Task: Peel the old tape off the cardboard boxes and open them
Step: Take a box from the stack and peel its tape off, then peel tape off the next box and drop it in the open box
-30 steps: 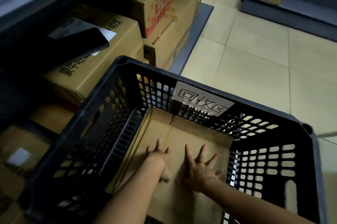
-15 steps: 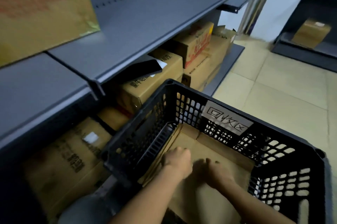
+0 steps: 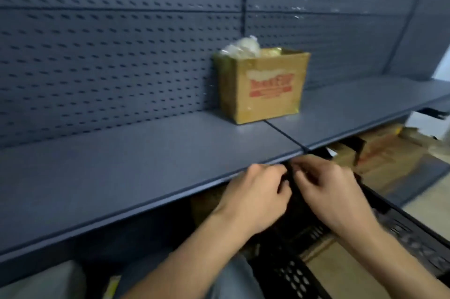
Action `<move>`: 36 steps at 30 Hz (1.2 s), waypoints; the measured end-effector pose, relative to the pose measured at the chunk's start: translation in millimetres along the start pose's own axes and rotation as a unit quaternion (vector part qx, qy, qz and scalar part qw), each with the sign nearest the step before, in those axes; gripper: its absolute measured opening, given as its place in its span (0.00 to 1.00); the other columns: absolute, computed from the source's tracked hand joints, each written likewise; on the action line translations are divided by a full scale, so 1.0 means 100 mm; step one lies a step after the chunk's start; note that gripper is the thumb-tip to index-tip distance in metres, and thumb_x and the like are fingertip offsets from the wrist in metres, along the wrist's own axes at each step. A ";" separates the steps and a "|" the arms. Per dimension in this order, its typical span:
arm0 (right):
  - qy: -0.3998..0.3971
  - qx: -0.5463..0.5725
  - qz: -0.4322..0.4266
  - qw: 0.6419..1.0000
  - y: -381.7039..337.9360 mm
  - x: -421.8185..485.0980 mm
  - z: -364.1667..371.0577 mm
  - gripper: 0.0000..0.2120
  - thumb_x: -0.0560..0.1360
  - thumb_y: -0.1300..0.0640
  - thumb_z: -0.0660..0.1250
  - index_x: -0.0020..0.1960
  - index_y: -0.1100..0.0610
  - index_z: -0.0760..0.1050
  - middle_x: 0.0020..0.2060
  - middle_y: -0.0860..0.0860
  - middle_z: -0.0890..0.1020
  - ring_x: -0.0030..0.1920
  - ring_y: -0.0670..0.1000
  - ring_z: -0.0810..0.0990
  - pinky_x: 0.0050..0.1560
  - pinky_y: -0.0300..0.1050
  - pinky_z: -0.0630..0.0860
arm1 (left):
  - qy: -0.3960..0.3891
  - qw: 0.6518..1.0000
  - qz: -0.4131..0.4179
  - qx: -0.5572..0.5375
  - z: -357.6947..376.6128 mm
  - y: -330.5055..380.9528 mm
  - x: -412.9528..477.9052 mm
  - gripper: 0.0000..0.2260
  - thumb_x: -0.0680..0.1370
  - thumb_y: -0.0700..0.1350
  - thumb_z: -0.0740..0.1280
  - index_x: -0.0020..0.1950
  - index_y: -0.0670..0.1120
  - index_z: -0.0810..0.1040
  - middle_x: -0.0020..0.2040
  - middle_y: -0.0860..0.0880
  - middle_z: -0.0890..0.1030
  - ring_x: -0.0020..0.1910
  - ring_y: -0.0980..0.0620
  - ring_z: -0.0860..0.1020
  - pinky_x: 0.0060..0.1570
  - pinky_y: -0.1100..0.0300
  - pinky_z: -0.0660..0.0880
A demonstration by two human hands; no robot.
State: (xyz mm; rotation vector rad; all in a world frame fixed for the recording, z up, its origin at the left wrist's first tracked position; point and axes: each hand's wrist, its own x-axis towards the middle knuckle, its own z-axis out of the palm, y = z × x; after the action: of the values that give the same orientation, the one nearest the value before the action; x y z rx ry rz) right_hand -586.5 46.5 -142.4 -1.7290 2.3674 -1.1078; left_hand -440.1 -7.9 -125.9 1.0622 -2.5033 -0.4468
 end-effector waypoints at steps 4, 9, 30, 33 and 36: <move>-0.029 0.044 -0.083 0.995 -0.95 0.24 0.23 0.10 0.76 0.51 0.66 0.56 0.47 0.81 0.47 0.46 0.86 0.53 0.52 0.84 0.54 0.53 0.80 | 0.105 0.991 -0.071 0.035 -0.81 -0.49 -0.45 0.10 0.81 0.52 0.60 0.57 0.51 0.77 0.53 0.48 0.81 0.53 0.43 0.78 0.48 0.50 0.77; -0.103 0.083 -0.161 0.978 -2.01 0.42 0.64 0.09 0.77 0.56 0.69 0.56 0.52 0.82 0.45 0.47 0.85 0.50 0.49 0.83 0.52 0.43 0.75 | 0.221 0.954 -0.167 0.113 -1.57 -1.16 -1.13 0.12 0.82 0.52 0.59 0.60 0.51 0.76 0.58 0.50 0.80 0.56 0.44 0.78 0.52 0.50 0.76; -0.318 0.192 -0.302 0.878 -5.29 -0.48 1.43 0.37 0.78 0.32 0.56 0.77 0.57 0.63 0.74 0.54 0.70 0.74 0.58 0.66 0.67 0.49 0.66 | 0.479 0.756 -0.418 0.157 -3.48 -2.54 -3.74 0.23 0.80 0.55 0.63 0.73 0.47 0.71 0.72 0.44 0.69 0.72 0.44 0.64 0.72 0.48 0.62; -0.345 0.174 -0.259 0.885 -5.45 -0.52 1.55 0.33 0.78 0.35 0.59 0.70 0.60 0.68 0.66 0.57 0.75 0.66 0.59 0.73 0.54 0.45 0.68 | 0.458 0.741 -0.479 0.106 -3.57 -2.72 -3.89 0.27 0.80 0.58 0.61 0.76 0.48 0.65 0.75 0.40 0.64 0.74 0.39 0.61 0.73 0.47 0.59; -0.362 0.184 -0.230 0.884 -5.50 -0.52 1.70 0.37 0.77 0.35 0.62 0.74 0.61 0.62 0.65 0.56 0.76 0.65 0.59 0.74 0.56 0.46 0.72 | 0.452 0.739 -0.499 0.031 -3.66 -2.89 -3.96 0.30 0.80 0.61 0.61 0.78 0.48 0.62 0.74 0.37 0.66 0.72 0.37 0.65 0.69 0.49 0.63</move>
State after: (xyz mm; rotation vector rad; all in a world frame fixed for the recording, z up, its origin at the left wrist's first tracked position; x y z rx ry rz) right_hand -42.4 -78.0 6.7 -2.0972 1.2616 -0.6715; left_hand 159.9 41.0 -16.5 1.9799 -0.9591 -0.0363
